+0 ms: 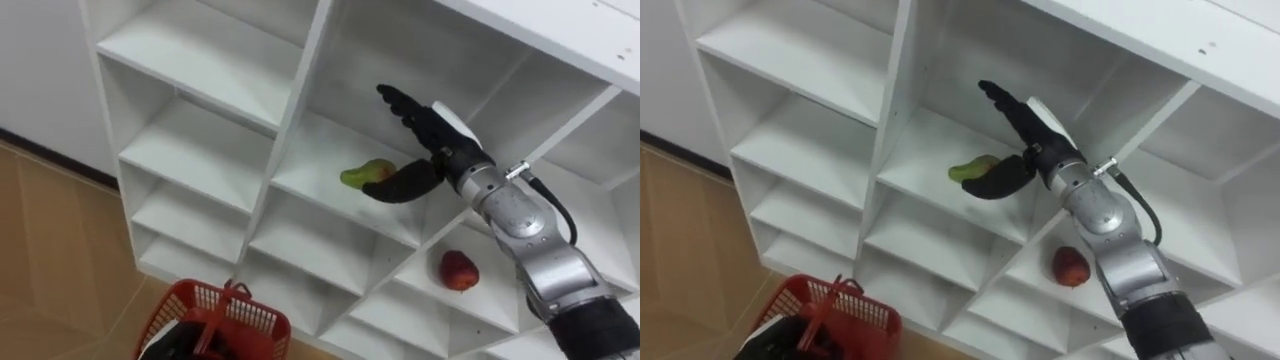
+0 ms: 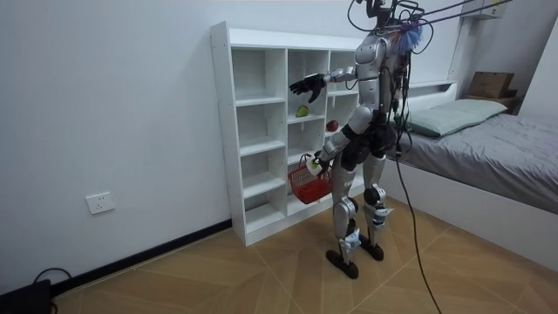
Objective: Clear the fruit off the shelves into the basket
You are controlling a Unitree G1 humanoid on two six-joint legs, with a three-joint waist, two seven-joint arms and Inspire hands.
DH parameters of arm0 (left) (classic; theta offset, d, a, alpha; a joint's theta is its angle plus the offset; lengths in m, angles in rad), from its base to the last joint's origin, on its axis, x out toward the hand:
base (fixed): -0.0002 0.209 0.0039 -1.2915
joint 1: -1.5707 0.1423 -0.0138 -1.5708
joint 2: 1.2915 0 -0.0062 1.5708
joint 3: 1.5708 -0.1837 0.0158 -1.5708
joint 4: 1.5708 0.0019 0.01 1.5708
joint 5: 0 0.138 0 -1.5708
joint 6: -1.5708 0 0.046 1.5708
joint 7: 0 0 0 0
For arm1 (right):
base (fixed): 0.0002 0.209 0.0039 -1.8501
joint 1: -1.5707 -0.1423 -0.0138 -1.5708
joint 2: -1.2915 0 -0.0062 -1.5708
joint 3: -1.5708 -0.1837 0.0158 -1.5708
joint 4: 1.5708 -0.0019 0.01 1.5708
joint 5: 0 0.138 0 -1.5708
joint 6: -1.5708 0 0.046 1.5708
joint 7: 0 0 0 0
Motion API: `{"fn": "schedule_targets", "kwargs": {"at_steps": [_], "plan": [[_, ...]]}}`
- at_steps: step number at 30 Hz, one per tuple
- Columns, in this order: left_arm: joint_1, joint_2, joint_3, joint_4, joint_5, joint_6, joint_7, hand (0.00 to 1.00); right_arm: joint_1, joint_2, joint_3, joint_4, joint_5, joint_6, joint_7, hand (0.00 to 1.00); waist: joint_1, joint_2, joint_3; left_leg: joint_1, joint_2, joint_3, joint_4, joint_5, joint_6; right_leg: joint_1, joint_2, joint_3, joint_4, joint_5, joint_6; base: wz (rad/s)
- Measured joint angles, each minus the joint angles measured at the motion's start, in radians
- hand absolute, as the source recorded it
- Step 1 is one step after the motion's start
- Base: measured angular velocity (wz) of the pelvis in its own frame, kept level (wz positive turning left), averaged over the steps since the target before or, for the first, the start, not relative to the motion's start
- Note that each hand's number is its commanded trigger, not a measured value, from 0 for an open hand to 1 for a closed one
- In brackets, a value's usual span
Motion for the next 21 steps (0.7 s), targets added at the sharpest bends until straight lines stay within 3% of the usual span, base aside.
{"fn": "schedule_targets", "kwargs": {"at_steps": [4, 8, 11, 16, 19, 21], "plan": [[0.000, 0.003, -0.001, -0.002, 0.017, 0.007, -0.006, 1.00, -0.005, -0.001, 0.002, 0.018, 0.000, 0.002, 0.002, 0.00, 0.011, -0.002, -0.0005, -0.009, 0.000, -0.007, 0.010, -0.002, 0.000, 0.000, 0.001, -0.013, 0.000, 0.000, 0.000, 0.08], [-0.006, 0.014, -0.003, -0.020, 0.017, 0.020, -0.019, 1.00, -0.034, -0.039, 0.037, 0.076, 0.001, 0.005, 0.014, 0.00, 0.011, -0.009, 0.0002, -0.024, -0.002, -0.027, 0.026, -0.005, -0.001, -0.003, 0.002, -0.029, 0.000, 0.000, 0.000, 0.14], [-0.010, 0.022, -0.005, -0.020, 0.016, 0.031, -0.021, 1.00, -0.045, -0.045, 0.038, 0.102, 0.003, 0.008, 0.024, 0.00, 0.015, -0.013, 0.0013, -0.028, -0.002, -0.030, 0.031, -0.006, -0.003, -0.004, 0.004, -0.030, 0.000, 0.000, 0.000, 0.02], [-0.010, 0.026, -0.012, -0.050, 0.015, 0.047, -0.038, 1.00, -0.062, -0.075, 0.038, 0.122, 0.003, 0.031, 0.045, 0.00, 0.015, -0.010, 0.0042, -0.047, -0.001, -0.037, 0.050, -0.012, -0.004, -0.015, 0.006, -0.039, 0.005, 0.000, 0.000, 0.03], [-0.014, 0.024, -0.017, -0.051, 0.014, 0.047, -0.044, 1.00, -0.071, -0.086, 0.036, 0.146, -0.001, 0.031, 0.045, 0.00, 0.014, 0.004, 0.0133, -0.058, -0.001, -0.041, 0.065, -0.018, -0.004, -0.020, 0.008, -0.040, 0.009, 0.000, 0.000, 0.01], [-0.014, 0.024, -0.020, -0.051, 0.005, 0.047, -0.045, 1.00, -0.071, -0.089, 0.036, 0.157, -0.003, 0.034, 0.045, 0.00, 0.014, 0.009, 0.0132, -0.072, -0.001, -0.044, 0.069, -0.018, -0.004, -0.035, 0.007, -0.039, 0.017, 0.000, 0.000, 0.00]]}}
